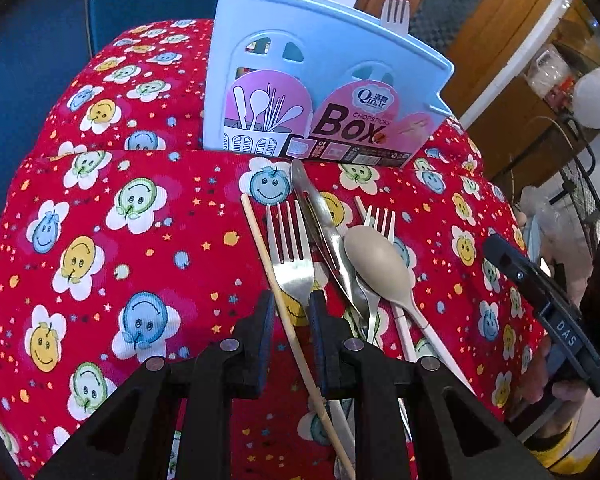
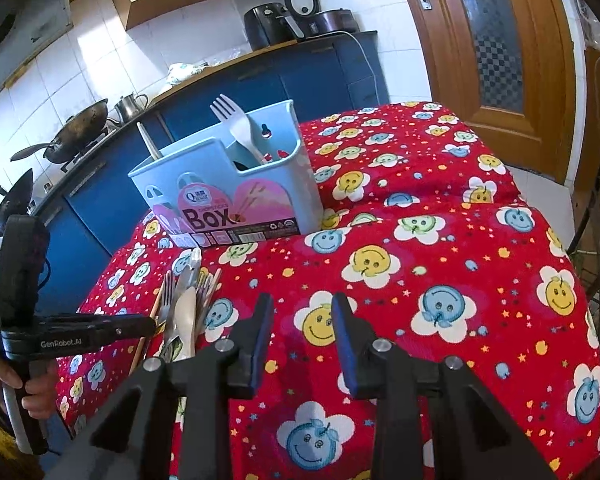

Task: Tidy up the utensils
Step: 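Grasp a wooden chopstick with the left tool while the right tool grasps the white plastic spoon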

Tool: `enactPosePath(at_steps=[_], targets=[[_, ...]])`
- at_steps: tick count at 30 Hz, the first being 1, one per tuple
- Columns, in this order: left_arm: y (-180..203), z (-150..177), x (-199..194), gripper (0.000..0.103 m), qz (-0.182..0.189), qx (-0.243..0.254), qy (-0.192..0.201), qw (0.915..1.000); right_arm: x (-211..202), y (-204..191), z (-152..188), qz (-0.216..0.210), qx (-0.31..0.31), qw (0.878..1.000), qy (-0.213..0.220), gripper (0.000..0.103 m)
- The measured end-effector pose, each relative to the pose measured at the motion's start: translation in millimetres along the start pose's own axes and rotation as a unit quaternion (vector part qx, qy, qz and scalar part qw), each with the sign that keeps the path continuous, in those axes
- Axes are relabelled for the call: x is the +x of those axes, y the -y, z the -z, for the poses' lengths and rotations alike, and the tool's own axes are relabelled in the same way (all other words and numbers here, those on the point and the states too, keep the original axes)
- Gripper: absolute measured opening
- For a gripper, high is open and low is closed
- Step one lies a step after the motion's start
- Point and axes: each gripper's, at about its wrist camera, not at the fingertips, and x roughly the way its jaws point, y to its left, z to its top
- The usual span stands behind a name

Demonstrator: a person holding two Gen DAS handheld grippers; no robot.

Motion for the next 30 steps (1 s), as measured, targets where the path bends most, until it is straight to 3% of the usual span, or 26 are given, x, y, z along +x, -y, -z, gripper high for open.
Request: enactPosePath(at_steps=[18, 30], targets=[[-6, 0, -3, 0.004, -0.001, -0.015, 0.031, 0.9994, -5, 4, 4, -0.007, 0.003, 1.000, 0.000, 0.033], [-31, 14, -29, 0.004, -0.005, -0.023, 0.058, 0.9980, -4, -24, 2, -0.017, -0.033, 0.999, -0.027, 0.033]])
